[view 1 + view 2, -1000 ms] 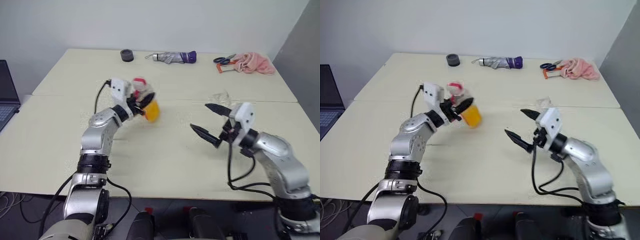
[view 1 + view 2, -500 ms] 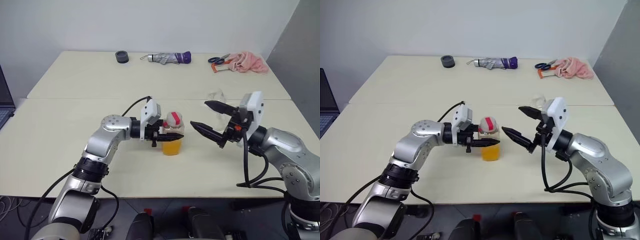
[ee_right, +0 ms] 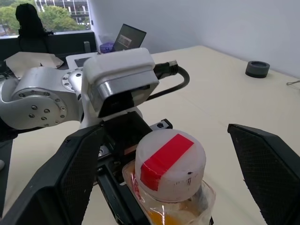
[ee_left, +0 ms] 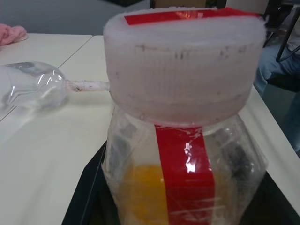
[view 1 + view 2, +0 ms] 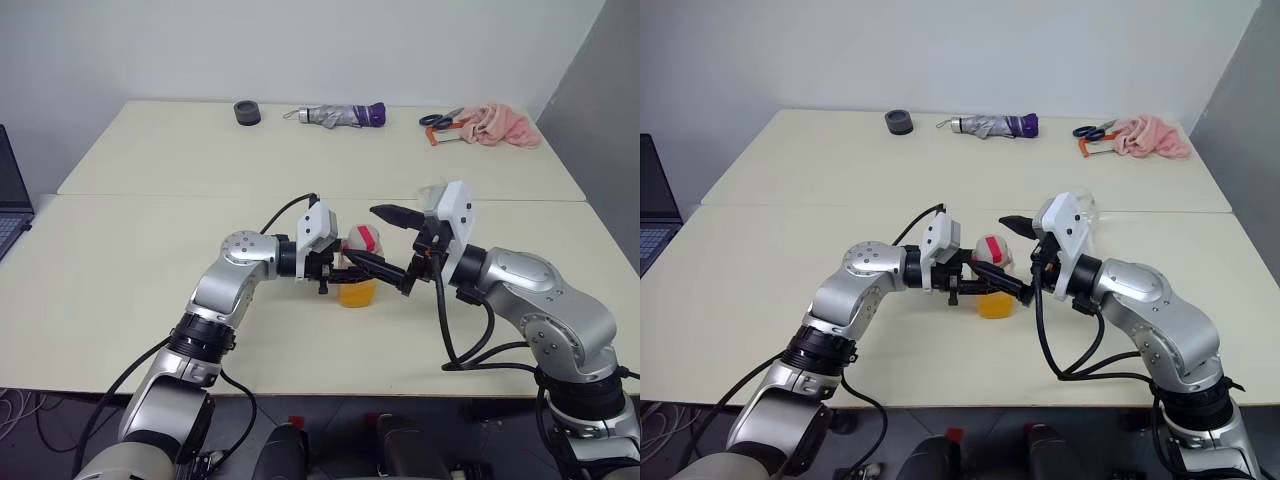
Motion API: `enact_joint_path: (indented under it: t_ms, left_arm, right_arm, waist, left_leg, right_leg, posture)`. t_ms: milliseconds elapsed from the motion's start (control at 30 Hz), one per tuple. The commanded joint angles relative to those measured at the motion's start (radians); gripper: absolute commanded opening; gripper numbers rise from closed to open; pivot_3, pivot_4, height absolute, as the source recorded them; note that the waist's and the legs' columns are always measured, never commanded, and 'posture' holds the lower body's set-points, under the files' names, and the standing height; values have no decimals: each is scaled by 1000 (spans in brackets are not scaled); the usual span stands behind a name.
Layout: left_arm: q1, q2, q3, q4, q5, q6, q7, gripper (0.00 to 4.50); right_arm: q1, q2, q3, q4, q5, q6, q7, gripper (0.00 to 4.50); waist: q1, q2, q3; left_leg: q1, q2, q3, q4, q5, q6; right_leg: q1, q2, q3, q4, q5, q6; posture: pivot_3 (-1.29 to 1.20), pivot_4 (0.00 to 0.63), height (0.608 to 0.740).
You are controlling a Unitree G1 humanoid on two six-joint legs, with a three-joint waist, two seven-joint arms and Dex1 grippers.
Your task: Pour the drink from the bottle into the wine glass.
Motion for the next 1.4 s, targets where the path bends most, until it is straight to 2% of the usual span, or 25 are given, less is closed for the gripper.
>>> enact_joint_path:
  t_ms: [33,133,333,367,533,633,733,900,1033,1167,1300,1400]
  left_arm:
    - [-16,2,33,-34,-16,-14,2,1869]
    - [-12,3,34,-42,-20,-14,2,1869]
    - [-12,5,41,-47,-32,-14,-5,1869]
    - [-12,3,45,-51,-38,-14,-6,1869]
    - [-18,5,56,-58,-61,-11,-25,1869]
    - [-29,16,60,-52,-77,-17,-66,1867]
    - [-57,27,63,-23,-82,-32,-121,1849]
    - [-81,12,68,28,-61,-59,-128,1838]
    - [-78,0,71,37,-53,-65,-107,1832]
    - [-73,-12,86,52,-42,-62,-63,1832]
    - [-68,-16,92,67,-39,-61,-42,1832]
    - [-71,-17,91,78,-40,-62,-40,1832]
  right_arm:
    - [-18,14,8,-4,-26,-33,-3,4500]
    - [-18,32,11,8,-38,-38,-5,3923]
    - [-18,35,17,25,-43,-37,22,1885]
    - [-17,31,22,28,-45,-37,33,1852]
    - [-24,21,29,52,-45,-55,89,1856]
    - [-65,-23,31,114,-1,-99,267,1856]
    - [-173,-111,61,242,-8,-157,506,1856]
    - [-231,-131,78,347,-50,-197,567,1856]
    - [-186,-113,13,332,-48,-197,484,3191]
    - [-105,-97,-105,204,20,-122,343,4500]
    - [1,-53,-170,20,74,-43,165,4500]
    - [35,-18,-129,-45,3,-30,40,4500]
  waist:
    - [0,0,0]
    - [0,0,0]
    - [0,0,0]
    - [0,0,0]
    - [0,0,0]
    - [0,0,0]
    - [-1,1,1]
    - [0,1,1]
    - [2,1,1]
    - [6,1,1]
    - [9,1,1]
    - [6,1,1]
  left_leg:
    - [0,0,0,0,0,0]
    - [0,0,0,0,0,0]
    - [0,0,0,0,0,0]
    - [0,0,0,0,0,0]
    - [0,0,0,0,0,0]
    - [0,0,0,0,0,0]
    - [0,-1,0,0,0,0]
    - [0,0,-1,0,0,0]
    - [-2,0,-1,0,0,0]
    - [-2,0,-1,0,0,0]
    - [-2,0,-1,0,0,0]
    - [-2,-1,-1,0,0,0]
  right_leg:
    - [0,0,0,0,0,0]
    - [0,0,0,0,0,0]
    - [0,0,0,0,0,0]
    - [0,0,0,0,0,0]
    - [0,0,0,0,0,0]
    - [0,0,0,0,0,0]
    - [0,0,-1,0,0,0]
    - [0,0,-1,0,0,0]
    - [-1,-1,-2,-1,0,0]
    - [-1,-5,-1,0,0,0]
    - [-1,-6,-1,0,0,0]
    - [-1,-5,-1,0,0,0]
  posture:
    - [0,150,740]
    - [0,150,740]
    - [0,150,740]
    - [0,150,740]
    - [0,150,740]
    - [0,150,740]
    - [0,150,740]
    - [0,150,740]
    - [0,150,740]
    - [0,150,740]
    - [0,150,740]
    - [0,150,740]
